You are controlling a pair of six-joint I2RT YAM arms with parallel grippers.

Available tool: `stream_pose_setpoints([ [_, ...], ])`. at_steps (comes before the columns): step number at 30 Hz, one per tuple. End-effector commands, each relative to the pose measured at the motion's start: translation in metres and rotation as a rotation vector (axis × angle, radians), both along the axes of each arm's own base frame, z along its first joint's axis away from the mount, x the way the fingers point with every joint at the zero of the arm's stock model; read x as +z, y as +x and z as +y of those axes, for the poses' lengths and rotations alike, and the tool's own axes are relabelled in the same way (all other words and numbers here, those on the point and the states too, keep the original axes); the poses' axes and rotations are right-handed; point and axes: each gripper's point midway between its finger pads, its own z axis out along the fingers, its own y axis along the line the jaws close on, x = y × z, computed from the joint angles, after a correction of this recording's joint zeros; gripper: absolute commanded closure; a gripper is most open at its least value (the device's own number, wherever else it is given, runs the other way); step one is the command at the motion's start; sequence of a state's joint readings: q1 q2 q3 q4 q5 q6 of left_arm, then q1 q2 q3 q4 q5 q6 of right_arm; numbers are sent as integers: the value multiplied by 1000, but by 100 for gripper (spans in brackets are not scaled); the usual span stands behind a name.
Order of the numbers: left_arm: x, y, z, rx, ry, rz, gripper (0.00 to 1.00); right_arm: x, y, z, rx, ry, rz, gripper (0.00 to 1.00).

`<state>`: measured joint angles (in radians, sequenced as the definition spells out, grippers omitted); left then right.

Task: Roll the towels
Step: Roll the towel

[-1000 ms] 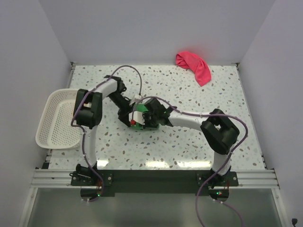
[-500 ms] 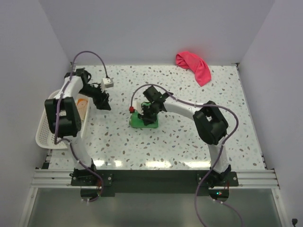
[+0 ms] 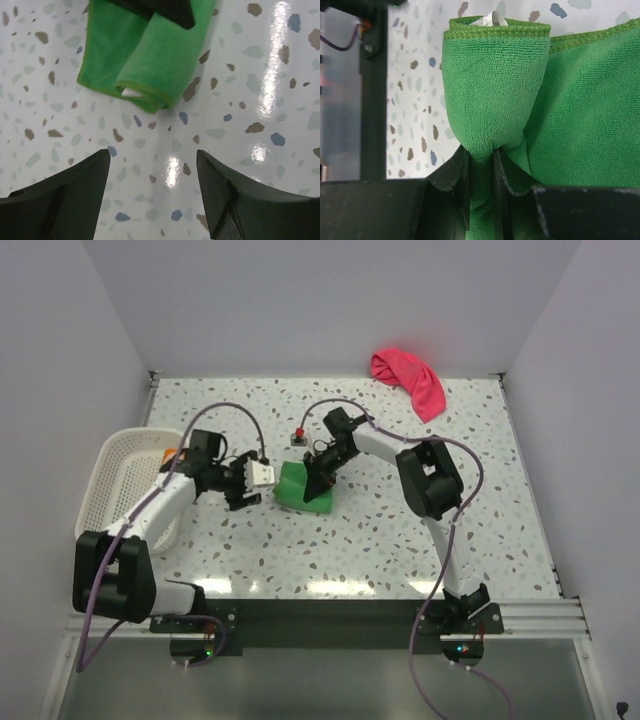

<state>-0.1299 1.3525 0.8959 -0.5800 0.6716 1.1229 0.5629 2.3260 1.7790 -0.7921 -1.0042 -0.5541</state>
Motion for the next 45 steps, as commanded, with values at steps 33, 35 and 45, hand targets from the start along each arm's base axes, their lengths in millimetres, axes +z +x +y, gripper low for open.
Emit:
stream_pose_setpoints([
  [33, -122, -77, -60, -460, 360, 135, 92, -6, 41, -33, -231, -78, 242, 37],
  [35, -119, -82, -57, -456, 378, 194, 94, 14, 58, -45, -270, -64, 176, 34],
  [45, -102, -79, -73, -313, 347, 523, 93, 125, 112, -130, -493, -19, -233, 29],
])
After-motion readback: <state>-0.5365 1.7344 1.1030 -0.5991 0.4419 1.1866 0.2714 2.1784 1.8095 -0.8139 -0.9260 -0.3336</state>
